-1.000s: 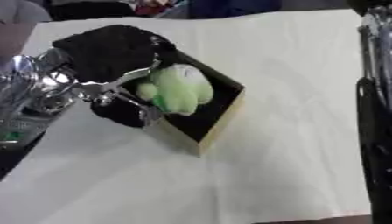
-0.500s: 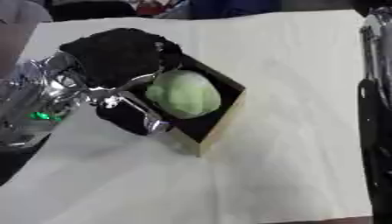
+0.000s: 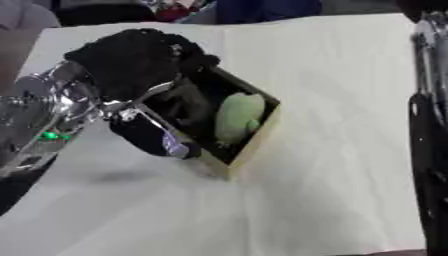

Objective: Pick up objects on the table and place them in the box.

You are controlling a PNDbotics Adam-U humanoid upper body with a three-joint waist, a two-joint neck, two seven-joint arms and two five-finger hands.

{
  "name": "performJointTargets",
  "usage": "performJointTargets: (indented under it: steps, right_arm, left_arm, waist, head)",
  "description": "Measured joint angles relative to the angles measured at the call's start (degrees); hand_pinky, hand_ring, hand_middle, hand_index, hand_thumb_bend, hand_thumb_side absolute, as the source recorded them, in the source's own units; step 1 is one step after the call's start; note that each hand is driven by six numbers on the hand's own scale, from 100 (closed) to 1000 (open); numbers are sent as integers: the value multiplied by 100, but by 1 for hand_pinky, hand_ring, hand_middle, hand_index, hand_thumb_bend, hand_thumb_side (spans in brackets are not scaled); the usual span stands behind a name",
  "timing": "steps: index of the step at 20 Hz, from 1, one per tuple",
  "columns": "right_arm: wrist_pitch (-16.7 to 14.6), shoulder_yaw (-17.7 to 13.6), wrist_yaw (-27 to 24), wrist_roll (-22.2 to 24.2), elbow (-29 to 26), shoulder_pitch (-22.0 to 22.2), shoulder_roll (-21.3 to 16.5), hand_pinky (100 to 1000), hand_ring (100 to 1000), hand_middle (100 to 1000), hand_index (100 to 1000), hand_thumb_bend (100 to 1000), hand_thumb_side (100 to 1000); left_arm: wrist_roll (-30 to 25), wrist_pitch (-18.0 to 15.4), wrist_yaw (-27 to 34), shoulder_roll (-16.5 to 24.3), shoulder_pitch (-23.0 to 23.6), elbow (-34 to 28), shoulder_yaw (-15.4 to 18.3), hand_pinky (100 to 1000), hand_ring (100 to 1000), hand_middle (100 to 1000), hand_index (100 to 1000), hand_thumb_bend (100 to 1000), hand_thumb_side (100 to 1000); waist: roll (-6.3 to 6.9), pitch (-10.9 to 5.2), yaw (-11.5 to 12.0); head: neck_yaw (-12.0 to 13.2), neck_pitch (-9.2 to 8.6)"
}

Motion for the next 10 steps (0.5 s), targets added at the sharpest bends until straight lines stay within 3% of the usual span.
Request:
performJointTargets:
  steps: [4,10]
  right_arm:
    - [10,-19,-1,-10,-28,5,0,1000,955,853,880,115,795]
    - [31,-35,-1,-33,-60,43,0,1000,954,852,879,114,798]
  left_arm:
    - [371,209,163,-91,65,0,309,814,897,834,987,492,761]
    - [1070,610,767,50,148,0,1010,812,896,829,976,548,772]
  waist:
    - [-1,0,12]
    - [6,0,47]
  head:
    - [-17,0]
    - [-79,0]
